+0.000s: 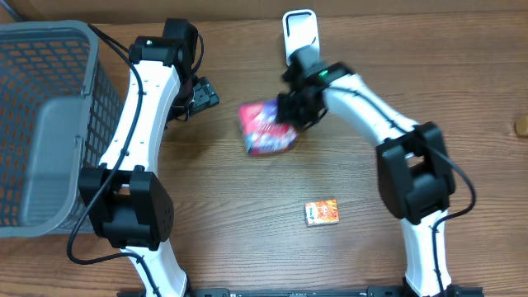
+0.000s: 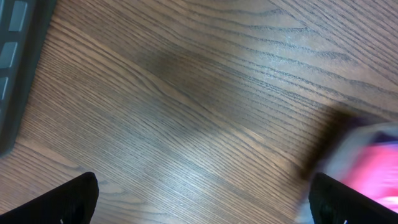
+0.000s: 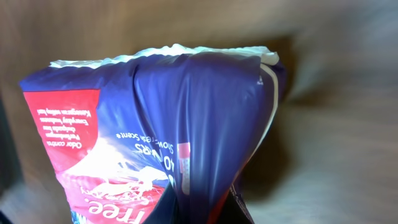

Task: Scan the item barcode
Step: 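Hold the Carefree pack in front of the white scanner, then carry the Carefree pack off the right table edge and release it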

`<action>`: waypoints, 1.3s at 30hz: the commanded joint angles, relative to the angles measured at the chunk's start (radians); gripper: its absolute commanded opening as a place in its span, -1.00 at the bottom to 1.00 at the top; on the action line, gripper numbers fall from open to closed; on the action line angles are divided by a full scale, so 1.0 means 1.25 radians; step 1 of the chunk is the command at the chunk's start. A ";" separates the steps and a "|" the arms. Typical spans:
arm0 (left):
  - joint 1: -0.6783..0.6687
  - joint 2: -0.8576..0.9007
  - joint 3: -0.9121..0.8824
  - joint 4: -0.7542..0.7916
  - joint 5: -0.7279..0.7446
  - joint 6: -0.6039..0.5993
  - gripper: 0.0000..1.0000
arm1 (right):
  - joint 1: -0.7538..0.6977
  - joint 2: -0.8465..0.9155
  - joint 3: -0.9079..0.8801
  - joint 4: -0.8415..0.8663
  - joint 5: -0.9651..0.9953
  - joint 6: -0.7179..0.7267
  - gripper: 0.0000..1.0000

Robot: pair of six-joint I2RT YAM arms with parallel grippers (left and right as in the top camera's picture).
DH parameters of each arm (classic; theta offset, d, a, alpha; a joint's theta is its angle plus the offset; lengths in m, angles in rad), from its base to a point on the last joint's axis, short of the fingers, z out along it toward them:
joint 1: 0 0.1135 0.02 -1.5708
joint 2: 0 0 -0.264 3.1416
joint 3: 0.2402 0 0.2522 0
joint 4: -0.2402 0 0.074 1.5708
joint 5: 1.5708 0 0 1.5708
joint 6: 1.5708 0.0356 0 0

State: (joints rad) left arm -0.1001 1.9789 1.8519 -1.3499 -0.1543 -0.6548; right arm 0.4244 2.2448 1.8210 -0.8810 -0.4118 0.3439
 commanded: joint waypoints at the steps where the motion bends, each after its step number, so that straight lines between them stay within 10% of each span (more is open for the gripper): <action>1: 0.000 -0.003 -0.004 0.000 -0.008 0.003 1.00 | -0.072 -0.077 0.091 0.008 0.008 0.037 -0.93; 13: 0.000 -0.003 -0.004 0.001 -0.008 0.003 1.00 | -0.192 -0.072 0.119 0.374 0.065 0.275 -0.93; 30: 0.000 -0.003 -0.004 0.000 -0.008 0.003 1.00 | -0.129 -0.056 0.121 0.398 0.263 0.311 -0.93; 39: 0.000 -0.003 -0.004 0.000 -0.008 0.003 1.00 | -0.339 -0.158 0.142 0.253 0.260 0.311 -0.93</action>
State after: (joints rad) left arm -0.1001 1.9789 1.8519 -1.3495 -0.1547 -0.6548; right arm 0.1337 2.1849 1.9522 -0.5274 -0.1070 0.7288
